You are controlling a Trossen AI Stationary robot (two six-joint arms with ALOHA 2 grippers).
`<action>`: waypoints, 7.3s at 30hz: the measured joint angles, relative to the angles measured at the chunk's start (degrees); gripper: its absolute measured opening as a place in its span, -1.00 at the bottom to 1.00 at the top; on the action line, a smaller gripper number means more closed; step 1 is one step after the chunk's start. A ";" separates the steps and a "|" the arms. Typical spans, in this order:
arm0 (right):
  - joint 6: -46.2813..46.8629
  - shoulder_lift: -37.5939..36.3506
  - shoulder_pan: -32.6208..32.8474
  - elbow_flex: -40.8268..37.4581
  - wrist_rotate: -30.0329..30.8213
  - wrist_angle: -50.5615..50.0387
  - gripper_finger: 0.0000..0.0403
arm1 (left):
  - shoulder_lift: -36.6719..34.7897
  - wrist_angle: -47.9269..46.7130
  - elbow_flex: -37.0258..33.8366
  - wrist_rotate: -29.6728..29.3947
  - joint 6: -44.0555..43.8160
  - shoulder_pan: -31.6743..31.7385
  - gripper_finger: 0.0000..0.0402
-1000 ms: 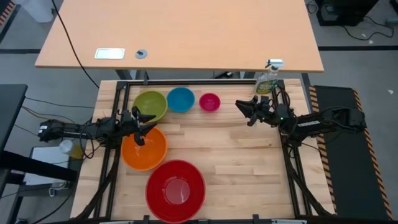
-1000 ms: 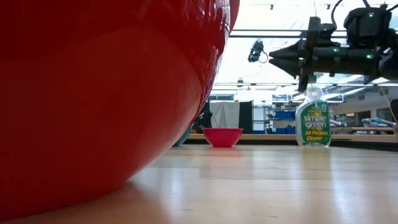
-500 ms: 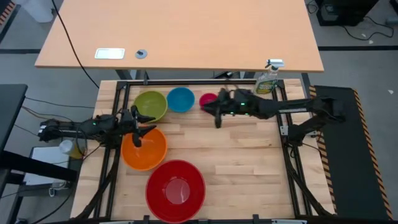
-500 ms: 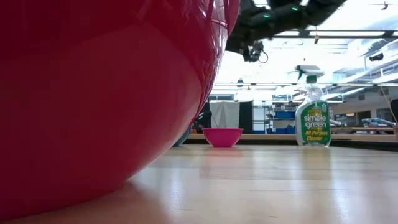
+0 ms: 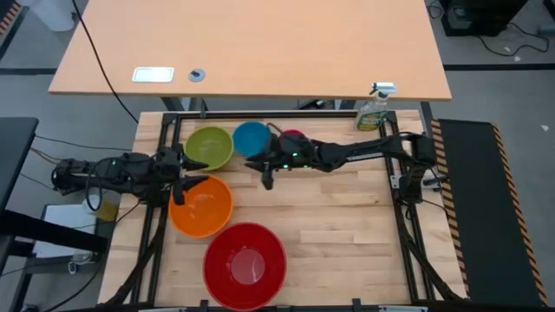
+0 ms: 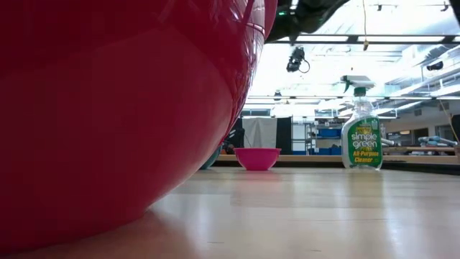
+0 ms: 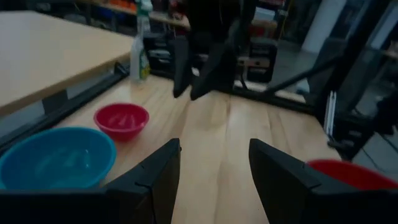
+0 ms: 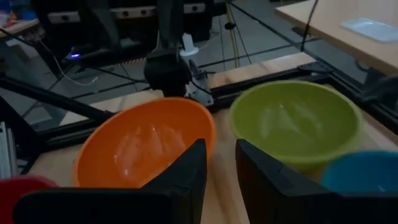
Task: Nest bowls inside each other
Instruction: Stack the orange bowl on top of the red bowl, then stack the green on top of the orange bowl
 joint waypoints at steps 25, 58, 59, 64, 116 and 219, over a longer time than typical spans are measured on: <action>6.14 29.24 2.19 39.16 -1.91 -33.06 -0.03 | 5.62 -12.77 8.92 -1.49 -2.27 -1.22 -0.04; 11.20 33.07 3.31 41.14 1.91 -37.53 -0.43 | 10.45 -12.65 8.85 -1.47 -1.73 -1.26 -0.04; 11.20 33.10 3.27 41.07 2.03 -37.66 -0.47 | 10.43 -12.65 8.85 -1.47 -1.73 -1.26 -0.04; 11.18 33.08 3.21 41.16 3.23 -36.94 -0.70 | 10.45 -12.68 8.85 -1.47 -1.73 -1.26 -0.04; -6.46 14.41 12.82 41.84 -23.51 -49.54 -0.84 | -3.86 -5.53 11.23 4.08 3.31 -1.32 -0.04; -17.53 21.13 3.11 36.53 12.06 -33.19 -0.17 | 20.28 -14.09 1.09 -22.80 -20.17 -7.52 -0.04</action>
